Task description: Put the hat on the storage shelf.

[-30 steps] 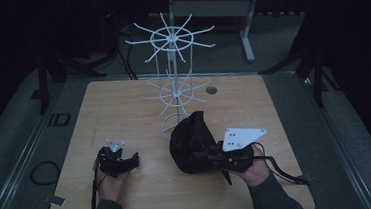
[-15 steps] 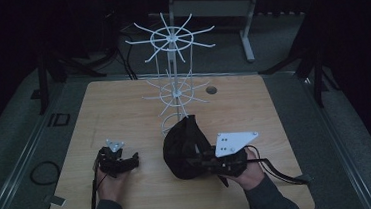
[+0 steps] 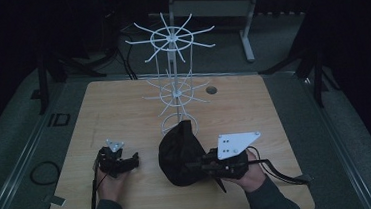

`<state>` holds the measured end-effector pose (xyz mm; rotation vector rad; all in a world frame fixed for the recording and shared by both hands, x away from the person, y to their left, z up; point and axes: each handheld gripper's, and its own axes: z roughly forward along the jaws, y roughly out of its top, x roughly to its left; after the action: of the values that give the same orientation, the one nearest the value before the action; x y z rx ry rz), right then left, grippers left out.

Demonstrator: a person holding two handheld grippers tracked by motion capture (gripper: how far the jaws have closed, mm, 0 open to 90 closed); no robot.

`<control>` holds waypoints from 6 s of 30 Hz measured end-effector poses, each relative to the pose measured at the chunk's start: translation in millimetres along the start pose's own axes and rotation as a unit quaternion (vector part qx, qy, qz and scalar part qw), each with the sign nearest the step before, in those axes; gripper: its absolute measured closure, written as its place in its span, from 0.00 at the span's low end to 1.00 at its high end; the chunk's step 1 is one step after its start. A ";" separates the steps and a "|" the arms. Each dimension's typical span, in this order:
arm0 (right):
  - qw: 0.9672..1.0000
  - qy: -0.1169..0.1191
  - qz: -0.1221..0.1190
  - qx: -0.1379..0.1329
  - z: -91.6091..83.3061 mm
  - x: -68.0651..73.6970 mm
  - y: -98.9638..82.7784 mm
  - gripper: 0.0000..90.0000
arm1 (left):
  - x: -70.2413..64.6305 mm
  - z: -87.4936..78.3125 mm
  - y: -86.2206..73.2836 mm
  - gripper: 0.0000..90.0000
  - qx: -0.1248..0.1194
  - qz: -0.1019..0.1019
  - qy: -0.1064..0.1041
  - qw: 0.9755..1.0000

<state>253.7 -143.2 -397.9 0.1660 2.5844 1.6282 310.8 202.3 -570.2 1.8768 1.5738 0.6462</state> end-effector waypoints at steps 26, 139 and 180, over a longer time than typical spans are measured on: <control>0.996 0.072 -0.034 -0.029 24.4 -11.3 47.7 0.95 | 0.2 -0.1 0.1 0.17 0.001 0.000 -0.001 1.000; 0.980 0.020 -0.068 -0.187 14.8 -76.4 201.1 0.95 | 2.7 -0.9 -1.2 0.17 -0.002 -0.005 0.004 1.000; 0.986 -0.006 0.011 -0.167 3.5 -105.7 90.4 0.93 | 3.2 -1.1 -1.0 0.17 0.000 -0.003 0.005 1.000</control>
<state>363.1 -115.7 -316.5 0.1816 2.2635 2.0267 310.0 205.7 -570.2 1.8707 1.5837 0.6539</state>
